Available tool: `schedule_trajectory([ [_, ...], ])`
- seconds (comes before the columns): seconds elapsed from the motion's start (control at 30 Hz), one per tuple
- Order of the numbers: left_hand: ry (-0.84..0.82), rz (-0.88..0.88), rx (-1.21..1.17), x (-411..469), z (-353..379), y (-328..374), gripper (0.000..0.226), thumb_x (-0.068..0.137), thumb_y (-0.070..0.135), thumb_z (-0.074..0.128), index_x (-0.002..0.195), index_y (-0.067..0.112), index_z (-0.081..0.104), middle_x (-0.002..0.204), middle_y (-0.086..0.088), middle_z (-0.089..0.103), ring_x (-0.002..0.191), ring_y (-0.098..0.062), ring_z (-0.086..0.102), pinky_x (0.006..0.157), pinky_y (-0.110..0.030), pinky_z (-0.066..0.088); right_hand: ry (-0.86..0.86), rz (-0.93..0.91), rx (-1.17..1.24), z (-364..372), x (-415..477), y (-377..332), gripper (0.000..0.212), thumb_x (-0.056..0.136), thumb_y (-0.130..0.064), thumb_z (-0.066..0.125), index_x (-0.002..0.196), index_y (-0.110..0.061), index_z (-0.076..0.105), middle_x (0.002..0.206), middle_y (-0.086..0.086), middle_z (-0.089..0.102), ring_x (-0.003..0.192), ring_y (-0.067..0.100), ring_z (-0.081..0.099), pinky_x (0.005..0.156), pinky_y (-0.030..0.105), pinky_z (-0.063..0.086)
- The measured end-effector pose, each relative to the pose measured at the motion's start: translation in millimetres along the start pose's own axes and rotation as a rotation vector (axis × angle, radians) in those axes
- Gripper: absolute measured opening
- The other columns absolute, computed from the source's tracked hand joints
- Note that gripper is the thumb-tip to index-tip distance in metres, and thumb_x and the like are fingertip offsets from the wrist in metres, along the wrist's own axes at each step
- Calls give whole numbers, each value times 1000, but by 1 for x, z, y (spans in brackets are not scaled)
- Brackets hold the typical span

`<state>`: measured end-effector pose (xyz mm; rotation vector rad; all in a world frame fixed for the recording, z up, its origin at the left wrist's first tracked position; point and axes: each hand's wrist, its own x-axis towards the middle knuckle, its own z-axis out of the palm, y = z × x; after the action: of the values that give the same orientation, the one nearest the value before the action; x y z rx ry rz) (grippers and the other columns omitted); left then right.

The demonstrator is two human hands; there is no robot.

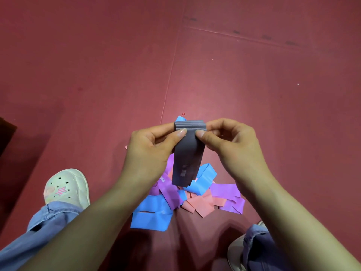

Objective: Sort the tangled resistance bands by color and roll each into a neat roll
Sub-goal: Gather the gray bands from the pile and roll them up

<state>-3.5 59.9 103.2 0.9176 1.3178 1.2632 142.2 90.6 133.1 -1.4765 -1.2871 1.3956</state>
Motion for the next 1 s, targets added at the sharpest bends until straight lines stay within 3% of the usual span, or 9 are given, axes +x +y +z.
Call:
schedule_trajectory([
  [0.1, 40, -3, 77, -1, 1, 1, 29, 85, 7, 68, 107, 25, 69, 83, 5, 76, 80, -7, 71, 82, -24, 55, 14, 86, -10, -1, 0, 3, 12, 81, -9, 72, 79, -17, 63, 60, -5, 56, 55, 6, 52, 64, 23, 48],
  [0.2, 27, 18, 156, -2, 1, 2, 44, 82, 5, 72, 114, 32, 60, 76, 6, 75, 75, -9, 71, 77, -19, 55, 49, 216, 55, -1, 1, 4, 26, 79, -12, 73, 100, -19, 58, 68, 2, 62, 56, 9, 57, 72, 33, 52],
  [0.37, -12, 125, 271, -3, 0, 6, 51, 80, -1, 72, 111, 38, 57, 79, 9, 74, 79, -15, 68, 81, -28, 54, 20, 373, 183, -1, 1, 0, 30, 78, -10, 72, 101, -16, 54, 65, -1, 63, 54, 12, 55, 62, 26, 50],
  [0.47, -44, 213, 391, -6, 0, 7, 53, 76, 11, 75, 116, 40, 58, 86, 11, 71, 87, -16, 66, 85, -34, 52, -13, 450, 195, -2, 3, -2, 22, 80, -9, 69, 91, -18, 52, 70, 0, 63, 58, 14, 58, 57, 24, 51],
  [0.57, -75, 289, 565, -8, 1, 6, 46, 76, 12, 78, 117, 29, 66, 99, 17, 67, 94, -17, 61, 89, -36, 49, -17, 465, 182, -4, 4, -3, 17, 80, -8, 66, 84, -18, 52, 65, -1, 62, 59, 16, 57, 61, 26, 50],
  [0.67, -81, 322, 647, -7, -1, 5, 40, 78, 15, 77, 116, 23, 67, 95, 24, 59, 92, -14, 57, 88, -26, 45, -7, 466, 175, -5, 3, -4, 16, 82, -6, 63, 78, -17, 52, 56, -2, 57, 53, 14, 50, 57, 24, 48],
  [0.77, -129, 426, 812, -8, 0, 3, 30, 83, 19, 65, 111, 9, 67, 91, 9, 59, 87, -17, 48, 79, -15, 35, -19, 456, 133, -2, 1, -3, 15, 84, -7, 63, 84, -17, 52, 61, -3, 59, 51, 10, 52, 59, 25, 47],
  [0.93, -140, 389, 916, -10, 2, 6, 21, 87, 16, 53, 101, 7, 66, 87, 3, 52, 85, -20, 39, 81, -34, 36, -98, 353, 7, -3, -2, -2, 18, 87, -17, 67, 104, -15, 61, 91, 6, 66, 73, 11, 60, 77, 28, 50],
  [1.0, -147, 320, 885, -8, -1, 8, 17, 92, 18, 53, 102, 12, 65, 90, 4, 57, 89, -20, 39, 84, -40, 37, -180, 294, -34, -4, -3, -4, 19, 85, -15, 68, 104, -15, 67, 94, 11, 68, 78, 8, 63, 77, 21, 51],
])
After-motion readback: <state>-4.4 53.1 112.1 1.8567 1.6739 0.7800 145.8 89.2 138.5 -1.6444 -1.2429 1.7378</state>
